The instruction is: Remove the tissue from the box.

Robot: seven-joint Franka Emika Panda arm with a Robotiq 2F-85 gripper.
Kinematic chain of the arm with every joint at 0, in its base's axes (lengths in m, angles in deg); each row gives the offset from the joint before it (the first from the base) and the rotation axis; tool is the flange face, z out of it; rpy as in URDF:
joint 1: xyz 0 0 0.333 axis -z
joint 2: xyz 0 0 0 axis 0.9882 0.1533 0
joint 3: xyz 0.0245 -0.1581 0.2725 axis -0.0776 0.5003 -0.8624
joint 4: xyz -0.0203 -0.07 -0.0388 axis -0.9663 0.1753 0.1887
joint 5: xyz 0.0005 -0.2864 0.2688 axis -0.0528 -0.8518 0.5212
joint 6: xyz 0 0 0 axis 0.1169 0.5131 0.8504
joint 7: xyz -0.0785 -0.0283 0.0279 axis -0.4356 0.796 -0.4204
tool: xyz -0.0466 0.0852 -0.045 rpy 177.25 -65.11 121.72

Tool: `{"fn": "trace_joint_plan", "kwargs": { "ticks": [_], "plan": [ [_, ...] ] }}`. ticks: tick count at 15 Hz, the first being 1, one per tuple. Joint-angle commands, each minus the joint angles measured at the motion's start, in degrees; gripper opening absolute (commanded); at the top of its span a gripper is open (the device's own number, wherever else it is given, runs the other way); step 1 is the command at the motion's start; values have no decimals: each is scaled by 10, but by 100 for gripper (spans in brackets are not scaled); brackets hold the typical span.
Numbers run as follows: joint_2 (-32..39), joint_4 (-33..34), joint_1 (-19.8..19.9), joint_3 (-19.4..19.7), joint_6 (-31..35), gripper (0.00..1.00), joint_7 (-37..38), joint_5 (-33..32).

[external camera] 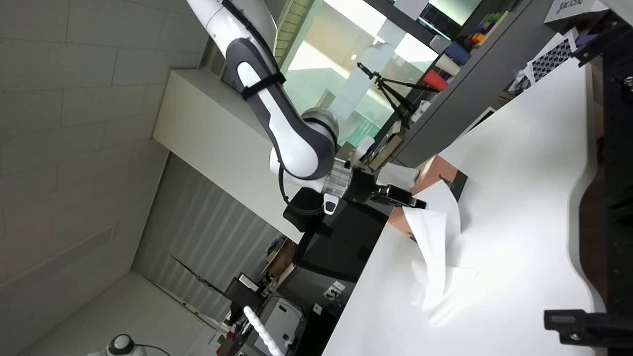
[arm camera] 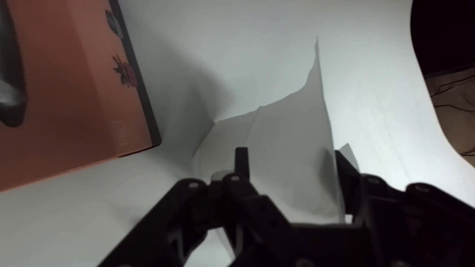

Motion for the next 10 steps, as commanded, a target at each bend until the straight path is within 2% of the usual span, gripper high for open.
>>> {"fn": "trace_joint_plan", "kwargs": {
  "ticks": [1,2,3,10],
  "plan": [
    [-41,4,6,-3,-21,87,18,8],
    [-47,10,6,-3,-33,95,17,14],
    [-51,17,7,-4,-52,99,13,21],
    [-69,46,4,0,-133,100,32,23]
  ]
}}
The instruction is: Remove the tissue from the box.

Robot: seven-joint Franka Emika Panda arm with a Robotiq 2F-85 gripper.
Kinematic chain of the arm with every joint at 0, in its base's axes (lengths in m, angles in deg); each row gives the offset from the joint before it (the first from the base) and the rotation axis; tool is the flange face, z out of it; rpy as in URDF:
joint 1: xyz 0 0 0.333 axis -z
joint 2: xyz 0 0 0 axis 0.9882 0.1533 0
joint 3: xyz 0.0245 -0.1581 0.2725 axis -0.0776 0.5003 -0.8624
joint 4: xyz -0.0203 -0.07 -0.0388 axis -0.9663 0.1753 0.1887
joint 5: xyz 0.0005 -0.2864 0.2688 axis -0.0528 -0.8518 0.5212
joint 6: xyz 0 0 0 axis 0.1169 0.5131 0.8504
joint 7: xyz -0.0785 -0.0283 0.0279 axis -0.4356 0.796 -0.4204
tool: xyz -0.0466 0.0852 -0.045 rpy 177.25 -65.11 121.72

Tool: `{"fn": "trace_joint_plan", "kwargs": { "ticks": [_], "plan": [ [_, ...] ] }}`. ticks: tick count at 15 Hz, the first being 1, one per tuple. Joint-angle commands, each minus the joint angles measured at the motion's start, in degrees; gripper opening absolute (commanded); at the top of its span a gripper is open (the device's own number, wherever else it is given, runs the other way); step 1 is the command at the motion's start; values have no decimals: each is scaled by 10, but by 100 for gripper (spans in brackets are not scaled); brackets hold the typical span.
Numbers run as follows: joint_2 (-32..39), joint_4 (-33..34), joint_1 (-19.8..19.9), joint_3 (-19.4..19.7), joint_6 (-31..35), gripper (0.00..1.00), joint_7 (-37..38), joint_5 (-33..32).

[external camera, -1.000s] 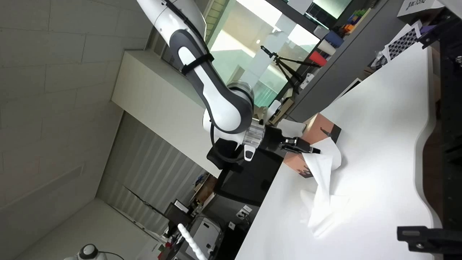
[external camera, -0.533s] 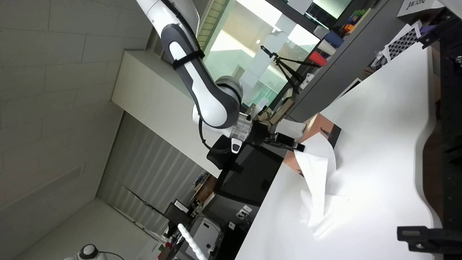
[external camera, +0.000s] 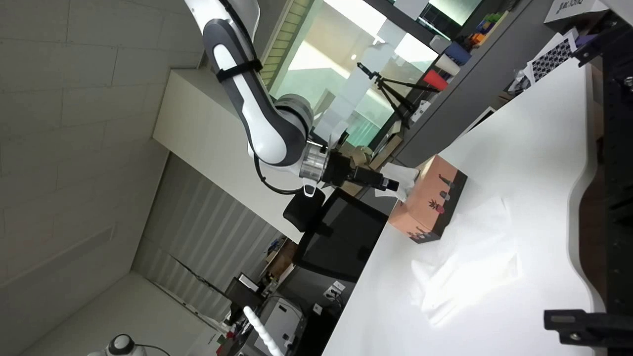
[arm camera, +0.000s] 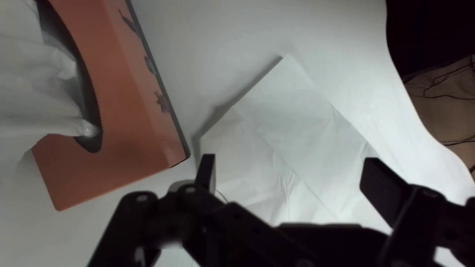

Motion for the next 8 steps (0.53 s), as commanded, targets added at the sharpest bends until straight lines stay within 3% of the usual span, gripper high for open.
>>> {"fn": "trace_joint_plan", "kwargs": {
  "ticks": [1,8],
  "plan": [
    [-7,18,2,1,-44,100,32,-7],
    [1,12,5,-5,-34,100,8,-1]
  ]
}}
